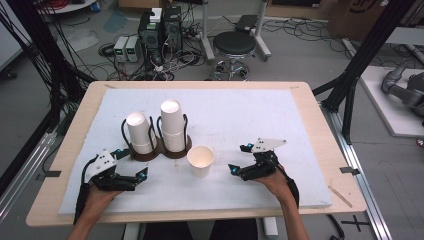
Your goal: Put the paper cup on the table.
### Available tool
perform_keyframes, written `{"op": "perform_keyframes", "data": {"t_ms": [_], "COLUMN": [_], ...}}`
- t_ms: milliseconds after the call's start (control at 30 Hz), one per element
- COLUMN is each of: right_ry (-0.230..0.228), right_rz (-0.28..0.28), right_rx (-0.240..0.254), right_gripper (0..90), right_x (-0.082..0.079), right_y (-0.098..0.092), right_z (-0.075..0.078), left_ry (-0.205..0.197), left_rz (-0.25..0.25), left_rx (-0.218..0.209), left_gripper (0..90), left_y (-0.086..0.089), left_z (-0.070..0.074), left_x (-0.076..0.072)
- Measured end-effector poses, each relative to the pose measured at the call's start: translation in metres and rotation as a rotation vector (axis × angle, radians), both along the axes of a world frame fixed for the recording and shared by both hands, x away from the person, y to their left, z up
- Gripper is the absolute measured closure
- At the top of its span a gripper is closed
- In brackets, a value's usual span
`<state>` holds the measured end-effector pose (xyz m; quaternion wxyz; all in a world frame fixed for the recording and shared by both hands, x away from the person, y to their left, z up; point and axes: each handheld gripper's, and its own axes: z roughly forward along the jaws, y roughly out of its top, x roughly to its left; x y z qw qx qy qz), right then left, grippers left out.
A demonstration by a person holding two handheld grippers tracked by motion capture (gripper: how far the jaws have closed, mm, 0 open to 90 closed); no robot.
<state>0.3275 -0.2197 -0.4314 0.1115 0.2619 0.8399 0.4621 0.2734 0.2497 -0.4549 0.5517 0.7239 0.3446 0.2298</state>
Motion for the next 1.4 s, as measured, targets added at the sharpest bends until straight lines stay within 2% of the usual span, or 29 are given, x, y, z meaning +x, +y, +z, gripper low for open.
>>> {"op": "perform_keyframes", "data": {"t_ms": [200, 433, 600, 733, 800, 833, 933, 1067, 1400], "right_ry": [-0.001, -0.005, -0.01, 0.002, 0.002, -0.012, -0.006, -0.019, 0.0], "right_rz": [-0.07, -0.153, -0.179, -0.196, -0.209, -0.215, -0.236, -0.242, -0.223], "right_rx": [0.021, 0.084, 0.114, 0.112, 0.142, 0.151, 0.175, 0.16, 0.115], "right_gripper": [14.6, 14.6, 14.6, 14.7, 14.7, 14.7, 14.7, 14.7, 14.7], "right_x": [0.001, 0.001, 0.0, -0.002, -0.003, -0.004, -0.005, -0.005, -0.004], "right_y": [-0.014, -0.034, -0.041, -0.048, -0.052, -0.053, -0.056, -0.055, -0.05], "right_z": [-0.007, -0.01, -0.013, -0.019, -0.019, -0.019, -0.02, -0.02, -0.02], "left_ry": [0.001, 0.001, 0.004, 0.018, 0.018, 0.016, 0.005, 0.0, -0.004], "left_rz": [0.004, 0.008, 0.011, 0.009, 0.011, 0.013, 0.012, 0.014, 0.016], "left_rx": [-0.004, -0.005, -0.012, -0.008, -0.009, -0.013, -0.018, -0.027, -0.033], "left_gripper": [1.7, 1.7, 1.7, 1.7, 1.7, 1.7, 1.7, 1.7, 1.7], "left_y": [0.0, 0.001, 0.001, 0.001, 0.001, 0.001, 0.002, 0.003, 0.003], "left_z": [0.0, 0.0, 0.0, 0.0, 0.0, 0.0, 0.0, 0.0, -0.001], "left_x": [0.0, -0.001, 0.0, 0.001, 0.001, 0.001, 0.0, -0.001, -0.002]}}
